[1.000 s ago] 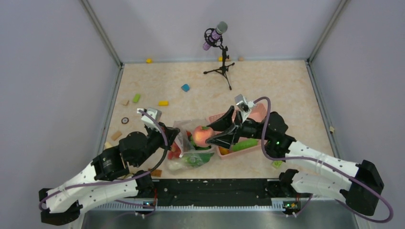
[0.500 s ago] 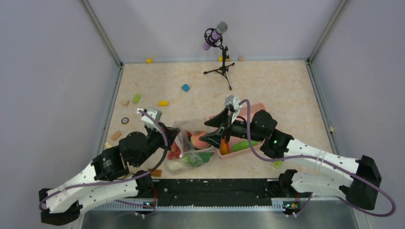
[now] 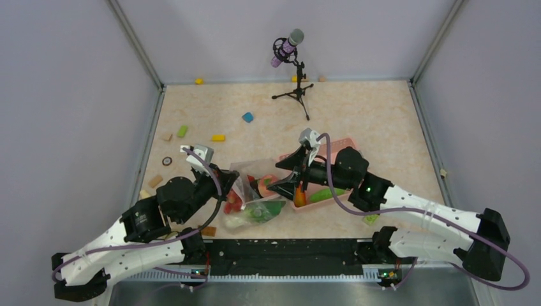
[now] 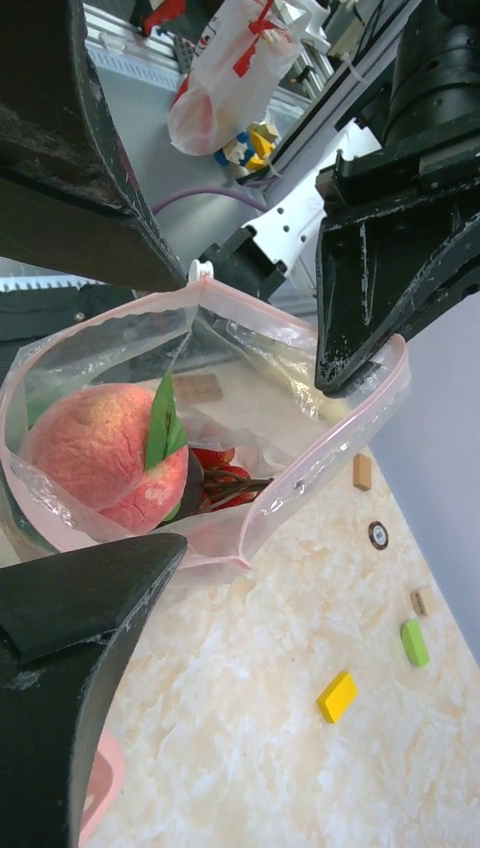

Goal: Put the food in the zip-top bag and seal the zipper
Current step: Place the fake fruit in the zipper food storage bag, then pick up the fake fruit from the bin.

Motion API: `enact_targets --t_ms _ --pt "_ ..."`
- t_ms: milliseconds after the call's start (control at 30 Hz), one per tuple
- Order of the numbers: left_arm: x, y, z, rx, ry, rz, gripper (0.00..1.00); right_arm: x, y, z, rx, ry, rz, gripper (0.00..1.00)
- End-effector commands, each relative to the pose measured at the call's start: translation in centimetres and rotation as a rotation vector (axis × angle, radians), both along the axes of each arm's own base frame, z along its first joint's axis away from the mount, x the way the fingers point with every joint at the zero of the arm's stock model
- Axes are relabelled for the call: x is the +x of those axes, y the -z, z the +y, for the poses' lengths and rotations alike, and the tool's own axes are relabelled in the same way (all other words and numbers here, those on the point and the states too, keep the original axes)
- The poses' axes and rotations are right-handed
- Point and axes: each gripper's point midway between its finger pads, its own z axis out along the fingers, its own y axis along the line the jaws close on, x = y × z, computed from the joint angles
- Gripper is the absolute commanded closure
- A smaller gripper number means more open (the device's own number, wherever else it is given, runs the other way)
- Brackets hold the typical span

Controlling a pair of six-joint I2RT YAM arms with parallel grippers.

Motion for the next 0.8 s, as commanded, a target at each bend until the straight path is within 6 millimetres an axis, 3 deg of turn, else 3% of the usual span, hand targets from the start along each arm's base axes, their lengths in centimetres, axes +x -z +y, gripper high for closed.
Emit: enact_targets --t_ms 0,167,333,467,567,667,767 --pt "0.4 -0.9 0.1 -0.029 -0.021 -0.032 1.0 -0.6 -4.7 -0.8 0.102 0.008 -0.072 0.11" --pt "0.6 -0.9 0.3 -0.025 -0.037 -0.03 1.0 0.9 -5.7 -3.0 0.145 0.154 -0.106 0.08" --pt "0.8 -1.0 0.9 -0.03 -0.071 -0.032 1.0 4.1 -4.6 -5.3 0.098 0.382 -0.054 0.07" --pt "1.0 -1.2 1.5 -0.033 -0.101 -0.035 1.0 7.8 -0.4 -8.8 -0.087 0.683 0.045 0.07" --pt "1.4 -1.5 2.3 -0.03 -0.146 -0.033 1.0 9.0 3.3 -12.0 -0.267 0.854 0.095 0.07" --pt "2.2 -2.8 5.0 -0.029 -0.291 -0.029 1.0 9.3 5.5 -14.6 -0.389 0.979 0.126 0.06" --pt "2.6 -3.6 7.8 -0.015 -0.436 -0.013 1.0 9.3 6.6 -16.0 -0.436 1.039 0.134 0.05"
